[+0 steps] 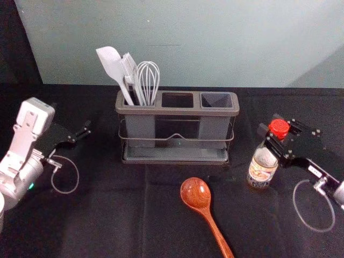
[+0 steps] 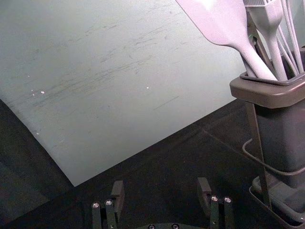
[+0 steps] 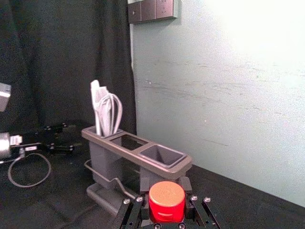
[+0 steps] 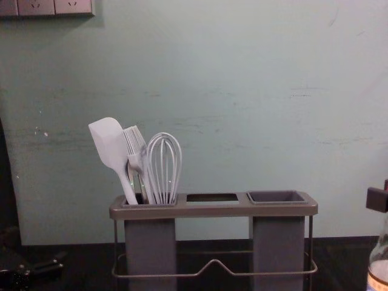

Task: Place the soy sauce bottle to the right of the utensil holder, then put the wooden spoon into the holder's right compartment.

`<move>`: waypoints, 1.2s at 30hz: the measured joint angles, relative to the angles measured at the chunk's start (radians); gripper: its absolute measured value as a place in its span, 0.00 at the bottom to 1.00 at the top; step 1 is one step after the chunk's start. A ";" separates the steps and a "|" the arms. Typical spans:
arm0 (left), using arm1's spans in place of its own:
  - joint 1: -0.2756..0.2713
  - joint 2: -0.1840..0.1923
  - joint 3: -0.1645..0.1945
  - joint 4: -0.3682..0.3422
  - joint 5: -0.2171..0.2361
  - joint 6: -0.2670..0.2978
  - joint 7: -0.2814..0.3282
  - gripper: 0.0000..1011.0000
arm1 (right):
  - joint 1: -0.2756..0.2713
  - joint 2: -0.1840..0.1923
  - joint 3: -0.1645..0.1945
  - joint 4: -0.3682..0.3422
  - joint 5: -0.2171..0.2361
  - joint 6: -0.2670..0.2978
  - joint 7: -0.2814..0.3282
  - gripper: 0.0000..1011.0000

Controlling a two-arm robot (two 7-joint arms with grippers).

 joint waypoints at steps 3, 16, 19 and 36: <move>0.000 0.000 0.000 0.000 0.000 0.000 0.000 0.99 | 0.037 -0.005 -0.008 0.030 0.004 0.008 0.003 0.38; 0.000 0.000 0.000 0.000 0.000 0.000 0.000 0.99 | 0.155 -0.047 -0.047 0.149 -0.009 0.013 -0.006 0.38; 0.000 0.000 0.000 0.000 0.000 0.000 0.000 0.99 | 0.180 -0.058 -0.056 0.179 -0.017 0.012 -0.012 0.38; 0.000 0.000 0.000 0.000 0.000 0.000 0.000 0.99 | 0.281 -0.120 -0.096 0.290 -0.058 0.009 -0.029 0.38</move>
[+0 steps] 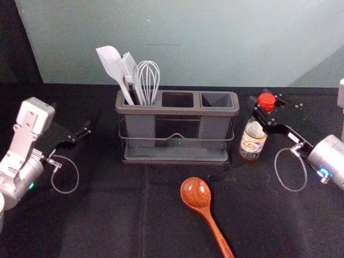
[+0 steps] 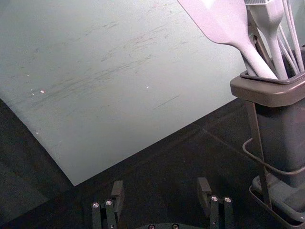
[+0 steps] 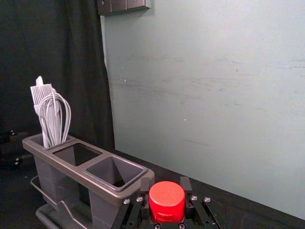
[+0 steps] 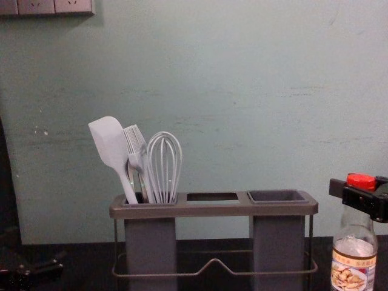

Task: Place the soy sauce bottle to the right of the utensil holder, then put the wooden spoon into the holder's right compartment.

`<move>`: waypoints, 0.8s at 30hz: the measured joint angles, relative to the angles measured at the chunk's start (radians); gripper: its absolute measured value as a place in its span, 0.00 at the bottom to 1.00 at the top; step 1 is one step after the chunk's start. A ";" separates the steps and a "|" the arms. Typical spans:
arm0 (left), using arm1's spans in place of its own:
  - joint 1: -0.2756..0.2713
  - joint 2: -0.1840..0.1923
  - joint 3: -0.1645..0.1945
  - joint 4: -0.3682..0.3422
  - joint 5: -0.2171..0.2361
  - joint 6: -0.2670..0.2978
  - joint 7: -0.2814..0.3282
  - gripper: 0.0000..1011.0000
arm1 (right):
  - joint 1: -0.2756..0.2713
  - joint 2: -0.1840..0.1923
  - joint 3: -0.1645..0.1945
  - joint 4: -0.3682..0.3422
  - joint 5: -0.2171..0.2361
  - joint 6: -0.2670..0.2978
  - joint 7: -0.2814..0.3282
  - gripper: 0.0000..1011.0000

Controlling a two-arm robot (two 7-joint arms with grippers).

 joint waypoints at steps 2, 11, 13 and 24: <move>0.000 0.000 0.000 0.000 0.000 0.000 0.000 0.99 | 0.007 -0.005 -0.002 0.008 -0.003 -0.002 -0.001 0.38; 0.000 0.000 0.000 0.000 0.000 0.000 0.000 0.99 | 0.028 -0.021 -0.004 0.034 -0.017 -0.007 -0.008 0.38; 0.000 0.000 0.000 0.000 0.000 0.000 0.000 0.99 | 0.031 -0.026 -0.004 0.040 -0.019 -0.013 -0.008 0.38; 0.000 0.000 0.000 0.000 0.000 0.000 0.000 0.99 | 0.046 -0.045 -0.008 0.062 -0.034 -0.025 -0.012 0.38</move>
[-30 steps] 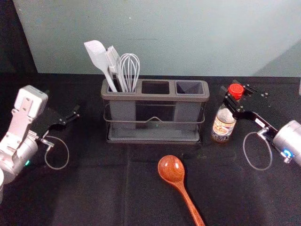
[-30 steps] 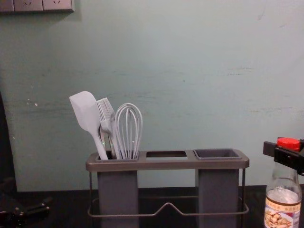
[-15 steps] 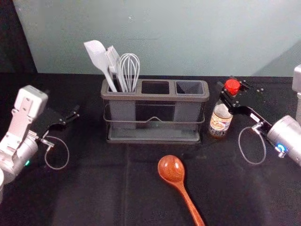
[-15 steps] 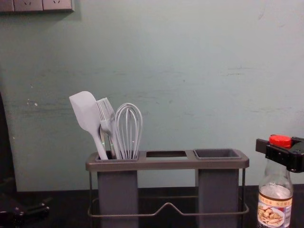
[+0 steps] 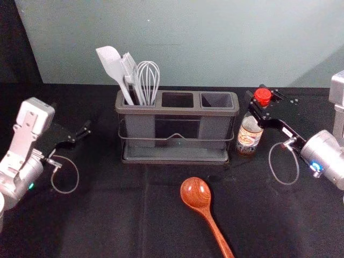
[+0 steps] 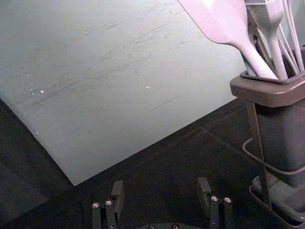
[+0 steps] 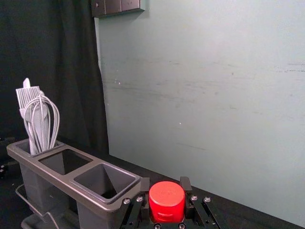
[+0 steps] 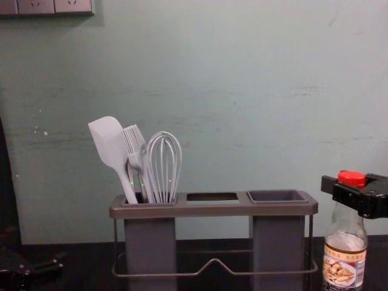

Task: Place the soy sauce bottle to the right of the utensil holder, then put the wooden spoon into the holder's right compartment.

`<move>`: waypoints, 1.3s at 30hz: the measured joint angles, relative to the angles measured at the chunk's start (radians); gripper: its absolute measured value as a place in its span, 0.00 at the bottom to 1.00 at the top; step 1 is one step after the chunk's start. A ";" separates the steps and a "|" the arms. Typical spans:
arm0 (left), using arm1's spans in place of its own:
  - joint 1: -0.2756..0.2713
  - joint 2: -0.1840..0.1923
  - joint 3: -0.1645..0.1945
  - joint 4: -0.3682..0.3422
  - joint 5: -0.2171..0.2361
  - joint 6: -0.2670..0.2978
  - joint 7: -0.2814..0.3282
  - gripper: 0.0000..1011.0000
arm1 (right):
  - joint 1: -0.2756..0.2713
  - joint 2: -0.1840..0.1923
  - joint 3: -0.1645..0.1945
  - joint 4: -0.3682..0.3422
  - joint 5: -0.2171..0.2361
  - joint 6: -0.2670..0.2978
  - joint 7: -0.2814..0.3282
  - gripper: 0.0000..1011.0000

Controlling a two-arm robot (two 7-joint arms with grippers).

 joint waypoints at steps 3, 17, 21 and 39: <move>0.000 0.000 0.000 0.000 0.000 0.000 0.000 0.99 | 0.003 -0.005 -0.002 0.005 -0.005 -0.002 0.000 0.38; 0.000 0.000 0.000 0.000 0.000 0.000 0.000 0.99 | 0.015 -0.022 -0.008 0.031 -0.019 -0.009 0.001 0.38; 0.000 0.000 0.000 0.000 0.000 0.000 0.000 0.99 | 0.015 -0.026 -0.007 0.033 -0.023 -0.014 -0.001 0.38; 0.000 0.000 0.000 0.000 0.000 0.000 0.000 0.99 | 0.011 -0.017 0.015 -0.015 -0.032 -0.011 -0.009 0.93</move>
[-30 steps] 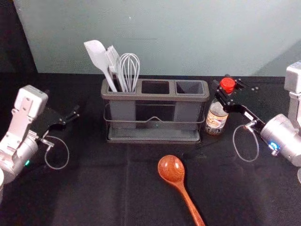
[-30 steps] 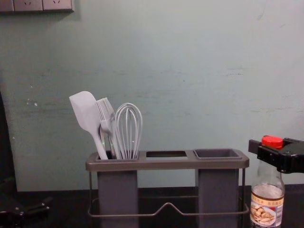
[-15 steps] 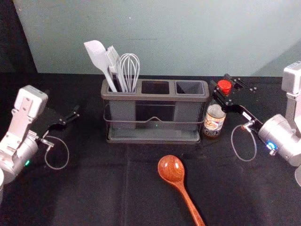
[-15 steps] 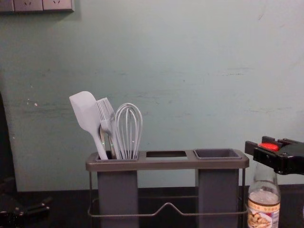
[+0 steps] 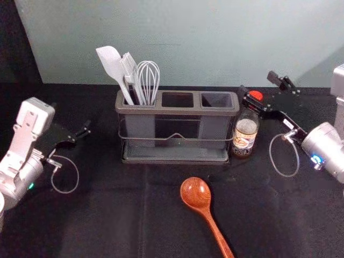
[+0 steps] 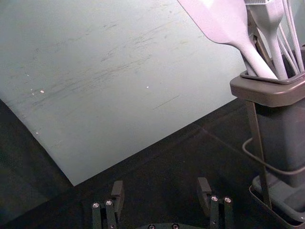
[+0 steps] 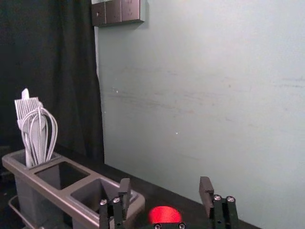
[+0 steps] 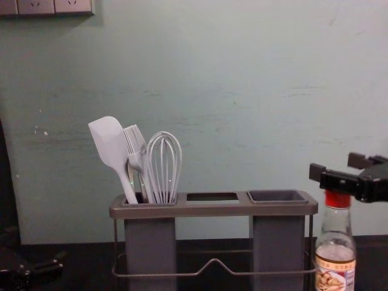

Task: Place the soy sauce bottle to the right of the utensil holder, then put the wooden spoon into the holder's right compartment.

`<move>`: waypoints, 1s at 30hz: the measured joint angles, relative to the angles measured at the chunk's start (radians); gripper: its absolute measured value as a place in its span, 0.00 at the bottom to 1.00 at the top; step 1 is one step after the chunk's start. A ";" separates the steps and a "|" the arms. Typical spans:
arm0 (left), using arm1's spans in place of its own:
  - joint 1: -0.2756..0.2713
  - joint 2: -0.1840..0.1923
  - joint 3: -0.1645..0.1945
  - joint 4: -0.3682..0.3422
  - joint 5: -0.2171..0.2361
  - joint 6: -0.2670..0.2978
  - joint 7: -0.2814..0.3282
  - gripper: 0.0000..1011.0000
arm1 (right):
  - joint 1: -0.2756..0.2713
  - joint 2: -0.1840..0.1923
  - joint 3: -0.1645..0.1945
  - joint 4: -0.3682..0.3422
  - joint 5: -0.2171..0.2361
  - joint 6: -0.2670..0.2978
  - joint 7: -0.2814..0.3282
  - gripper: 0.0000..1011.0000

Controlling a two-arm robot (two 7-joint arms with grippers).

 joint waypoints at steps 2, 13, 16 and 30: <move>0.000 0.000 0.000 0.000 0.000 0.000 0.000 0.99 | -0.003 0.006 0.004 -0.017 -0.003 0.009 -0.003 0.96; 0.000 0.000 0.000 0.000 0.000 0.000 0.000 0.99 | -0.035 0.050 0.010 -0.110 -0.016 0.086 -0.013 0.99; 0.000 0.000 0.000 0.000 0.000 0.000 0.000 0.99 | -0.056 0.063 0.014 -0.140 -0.016 0.091 -0.012 0.99; 0.000 0.000 0.000 0.000 0.000 0.000 0.000 0.99 | -0.232 0.103 0.038 -0.293 0.000 0.031 -0.003 0.99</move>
